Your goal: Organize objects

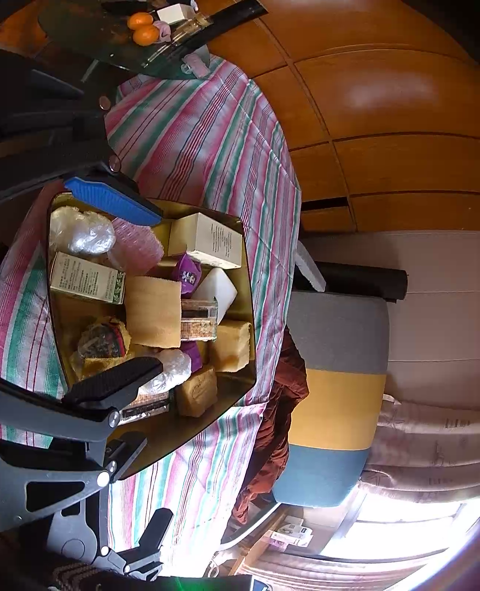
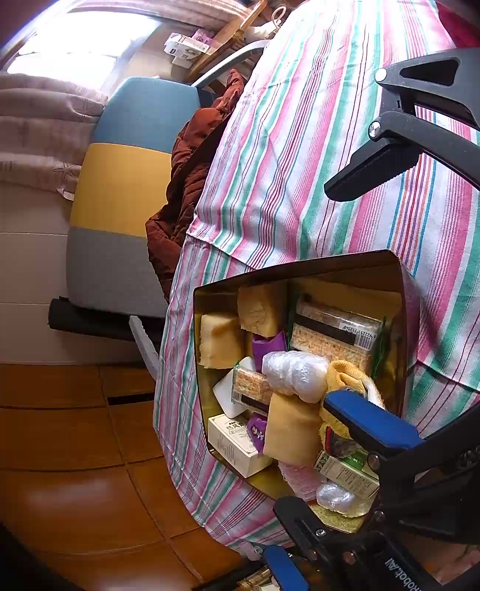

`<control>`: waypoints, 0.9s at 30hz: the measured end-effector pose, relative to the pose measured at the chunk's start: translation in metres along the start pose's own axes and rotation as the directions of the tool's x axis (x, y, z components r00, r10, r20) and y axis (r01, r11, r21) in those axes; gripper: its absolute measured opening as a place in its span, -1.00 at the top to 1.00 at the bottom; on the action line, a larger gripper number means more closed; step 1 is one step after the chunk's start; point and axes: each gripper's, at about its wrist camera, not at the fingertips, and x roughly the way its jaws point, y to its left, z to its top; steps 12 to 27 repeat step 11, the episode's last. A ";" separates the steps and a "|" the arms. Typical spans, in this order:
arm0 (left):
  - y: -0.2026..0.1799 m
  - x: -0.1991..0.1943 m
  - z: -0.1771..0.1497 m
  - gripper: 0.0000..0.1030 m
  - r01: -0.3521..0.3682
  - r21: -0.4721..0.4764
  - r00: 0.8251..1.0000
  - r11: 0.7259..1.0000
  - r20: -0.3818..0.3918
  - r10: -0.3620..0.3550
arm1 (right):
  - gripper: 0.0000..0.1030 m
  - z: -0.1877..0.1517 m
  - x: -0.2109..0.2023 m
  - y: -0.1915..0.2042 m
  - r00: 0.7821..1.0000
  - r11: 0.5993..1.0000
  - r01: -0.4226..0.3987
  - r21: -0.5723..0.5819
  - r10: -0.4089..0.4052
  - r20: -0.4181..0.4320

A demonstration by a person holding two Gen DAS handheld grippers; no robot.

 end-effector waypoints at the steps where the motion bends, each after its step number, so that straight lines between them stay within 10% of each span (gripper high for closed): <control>1: 0.000 0.000 -0.001 -0.42 0.000 0.002 1.000 1.000 0.002 0.000 | -0.99 0.000 0.000 0.001 1.000 1.000 0.000 -0.001 0.000 -0.002; 27: -0.001 0.000 0.000 -0.34 0.012 0.012 1.000 1.000 0.011 -0.012 | -0.99 0.000 0.003 0.001 1.000 1.000 -0.005 -0.002 0.005 -0.009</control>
